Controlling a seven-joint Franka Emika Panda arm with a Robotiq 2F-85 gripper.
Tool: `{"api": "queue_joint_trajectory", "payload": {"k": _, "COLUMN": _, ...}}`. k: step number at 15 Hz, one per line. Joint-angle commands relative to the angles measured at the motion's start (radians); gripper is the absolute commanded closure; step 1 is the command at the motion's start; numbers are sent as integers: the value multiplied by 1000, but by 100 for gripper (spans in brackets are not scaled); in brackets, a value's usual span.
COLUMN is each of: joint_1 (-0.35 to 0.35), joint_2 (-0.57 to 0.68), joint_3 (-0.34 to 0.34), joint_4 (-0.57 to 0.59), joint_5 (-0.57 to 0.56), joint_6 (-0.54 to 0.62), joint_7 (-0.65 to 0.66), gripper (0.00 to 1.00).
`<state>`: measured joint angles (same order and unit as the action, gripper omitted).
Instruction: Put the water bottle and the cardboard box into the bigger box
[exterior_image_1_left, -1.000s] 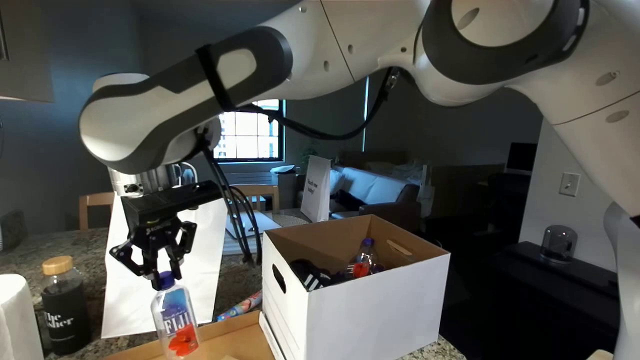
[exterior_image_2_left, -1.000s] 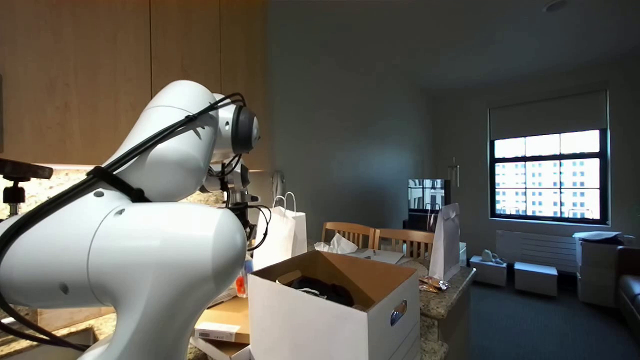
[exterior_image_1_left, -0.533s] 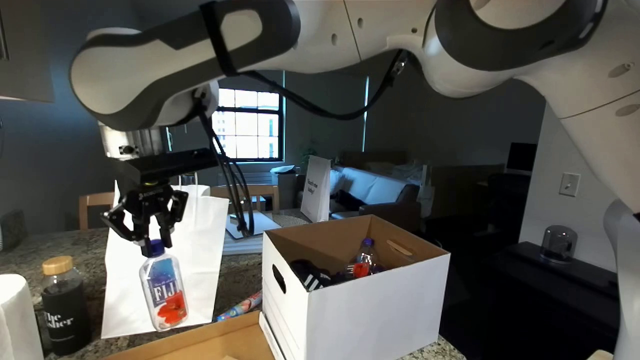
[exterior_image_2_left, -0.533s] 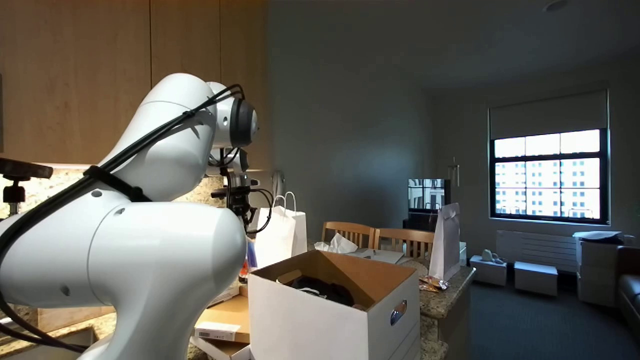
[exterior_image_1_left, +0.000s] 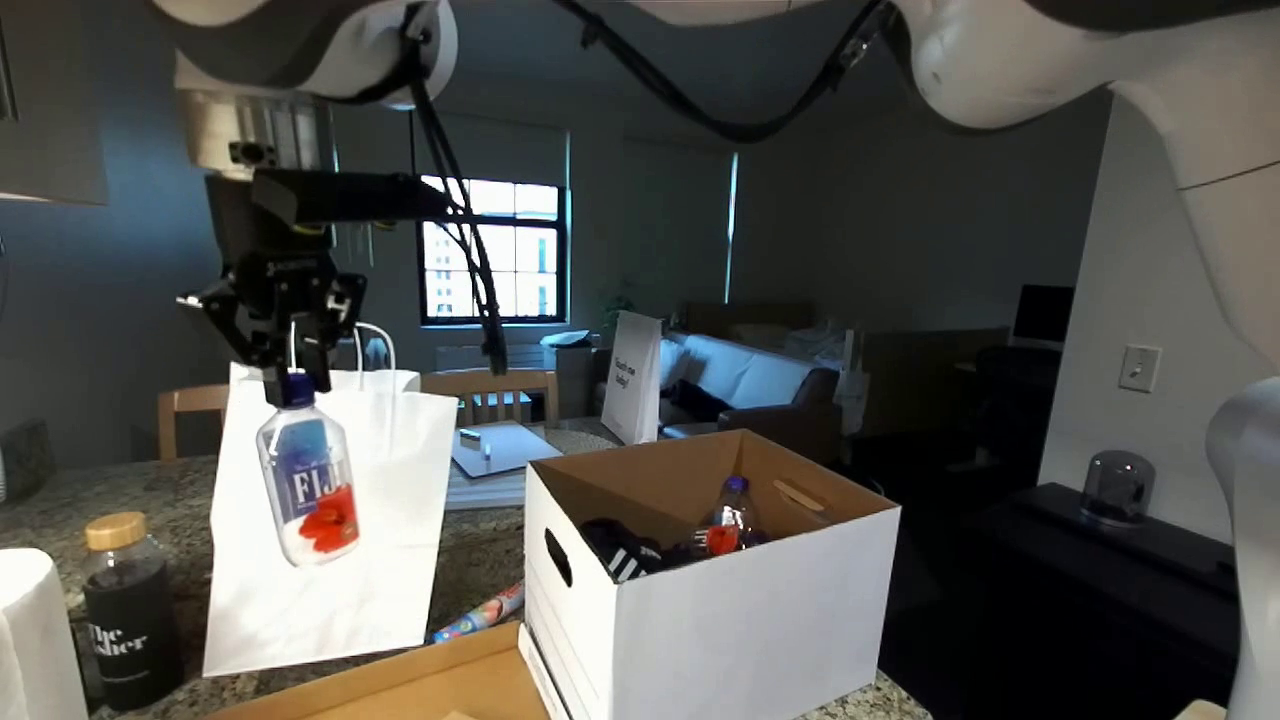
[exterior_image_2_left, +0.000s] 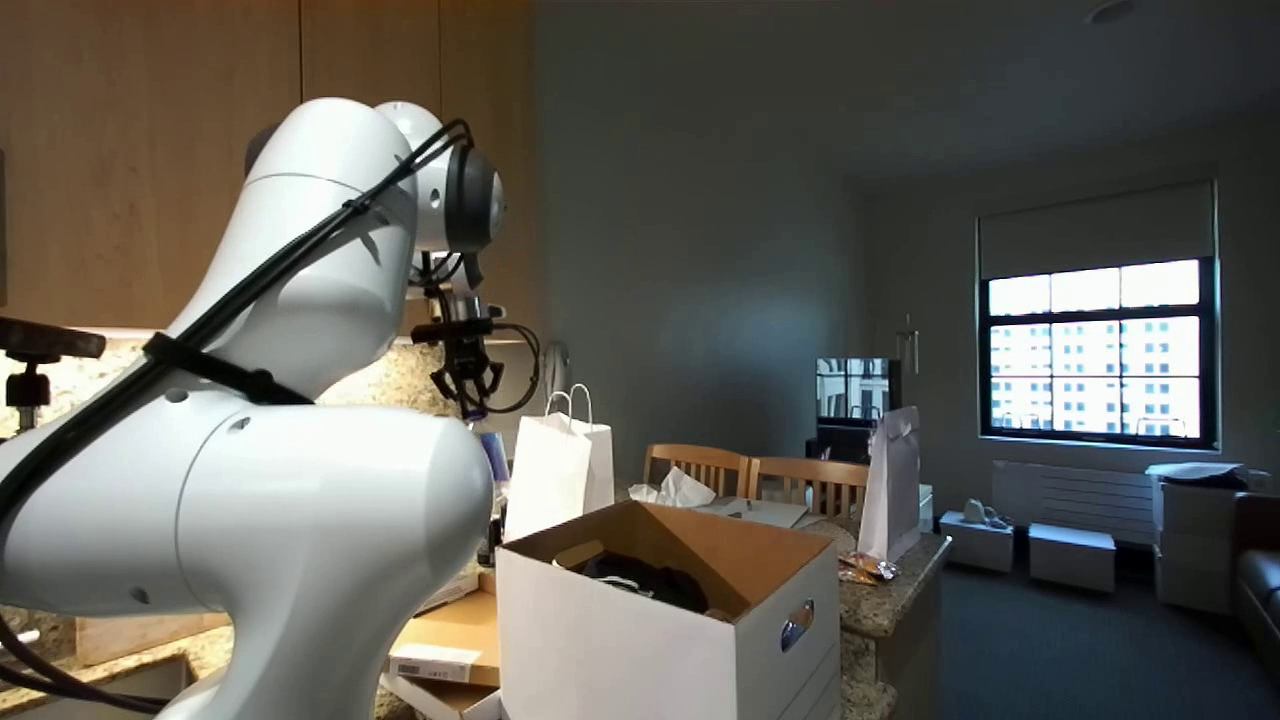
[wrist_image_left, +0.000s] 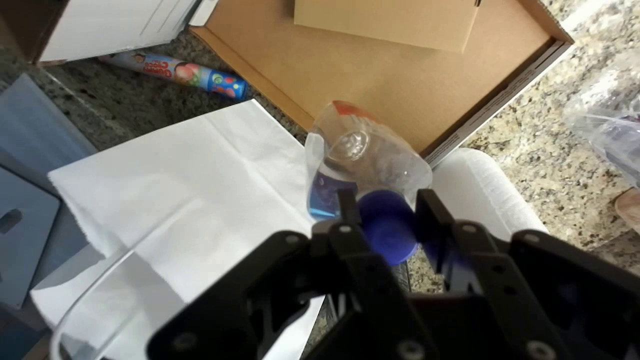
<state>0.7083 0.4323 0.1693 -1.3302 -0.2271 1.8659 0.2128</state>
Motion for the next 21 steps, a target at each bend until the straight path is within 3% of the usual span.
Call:
{"api": "queue_joint_trajectory", "payload": {"k": 1, "joint_1": -8, "joint_2": -191, "joint_3": -18, "joint_4": -129, "joint_5": -33, "joint_6": -46, "joint_7": 33, "gripper": 86}}
{"api": "queue_joint_trajectory", "payload": {"k": 5, "joint_1": -64, "joint_2": -358, "joint_3": -62, "joint_4": -209, "joint_5": 10, "joint_6": -51, "joint_7": 2, "gripper": 86}}
{"api": "queue_joint_trajectory", "payload": {"k": 10, "joint_1": -163, "joint_2": -537, "joint_3": -166, "joint_4": -339, "joint_5": 90, "joint_6": -61, "joint_7": -137, "gripper": 86}}
{"api": "queue_joint_trajectory", "payload": {"k": 11, "joint_1": -275, "joint_2": -571, "joint_3": -95, "joint_4": -382, "joint_5": 71, "joint_6": -42, "joint_7": -146, "gripper": 86}}
{"api": "queue_joint_trajectory", "payload": {"k": 14, "joint_1": -397, "joint_2": -664, "joint_3": -103, "joint_4": -520, "joint_5": 70, "joint_6": 34, "joint_7": -195, "gripper": 86}}
{"api": "queue_joint_trajectory", "payload": {"k": 17, "joint_1": -491, "joint_2": -713, "joint_3": -136, "joint_4": -636, "joint_5": 130, "joint_6": 119, "joint_7": -249, "gripper": 86}}
{"api": "queue_joint_trajectory", "payload": {"k": 21, "joint_1": -566, "joint_2": -734, "joint_3": -185, "joint_4": -753, "joint_5": 248, "joint_6": 213, "joint_7": -338, "gripper": 87}}
